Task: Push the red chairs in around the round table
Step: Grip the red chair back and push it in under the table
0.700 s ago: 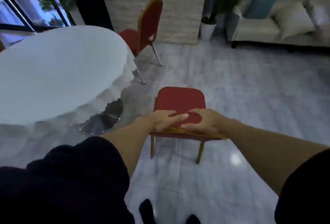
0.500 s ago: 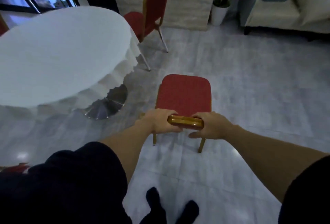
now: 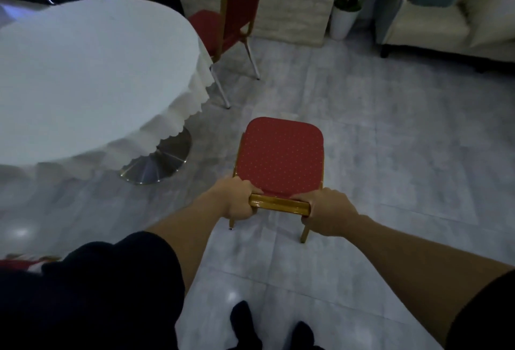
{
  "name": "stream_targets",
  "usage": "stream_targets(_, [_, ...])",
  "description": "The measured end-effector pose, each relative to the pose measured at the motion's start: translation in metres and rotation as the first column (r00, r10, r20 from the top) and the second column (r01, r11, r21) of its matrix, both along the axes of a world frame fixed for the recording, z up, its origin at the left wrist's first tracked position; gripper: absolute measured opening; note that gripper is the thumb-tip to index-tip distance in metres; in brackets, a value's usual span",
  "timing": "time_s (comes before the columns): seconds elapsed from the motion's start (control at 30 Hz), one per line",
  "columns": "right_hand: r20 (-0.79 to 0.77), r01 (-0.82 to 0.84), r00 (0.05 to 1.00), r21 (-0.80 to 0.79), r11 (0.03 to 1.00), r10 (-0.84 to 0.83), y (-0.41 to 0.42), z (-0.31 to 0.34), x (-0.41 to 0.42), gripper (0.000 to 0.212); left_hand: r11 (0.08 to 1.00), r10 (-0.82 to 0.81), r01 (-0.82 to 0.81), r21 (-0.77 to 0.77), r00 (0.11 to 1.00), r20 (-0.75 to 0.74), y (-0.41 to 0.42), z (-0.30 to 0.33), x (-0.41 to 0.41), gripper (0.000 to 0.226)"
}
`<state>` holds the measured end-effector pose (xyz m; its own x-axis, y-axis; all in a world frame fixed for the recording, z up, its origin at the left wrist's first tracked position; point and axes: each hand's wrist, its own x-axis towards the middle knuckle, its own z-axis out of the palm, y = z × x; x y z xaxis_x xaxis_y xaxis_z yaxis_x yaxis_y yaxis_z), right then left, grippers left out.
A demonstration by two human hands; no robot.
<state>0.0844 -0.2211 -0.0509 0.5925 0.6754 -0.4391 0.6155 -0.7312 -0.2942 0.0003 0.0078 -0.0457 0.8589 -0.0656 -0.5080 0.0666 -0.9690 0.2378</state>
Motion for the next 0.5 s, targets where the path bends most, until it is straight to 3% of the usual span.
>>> stream_targets(0.27, [0.004, -0.166, 0.986, 0.007, 0.986, 0.166, -0.016, 0.001, 0.036, 0.050, 0.985, 0.171, -0.171, 0.006, 0.985, 0.001, -0.033, -0.001, -0.004, 0.027])
stream_targets(0.5, [0.030, -0.403, 0.914, -0.020, 0.915, 0.404, -0.033, 0.002, 0.077, 0.046, 0.893, 0.450, -0.450, -0.001, 0.893, 0.023, -0.092, -0.005, -0.015, 0.024])
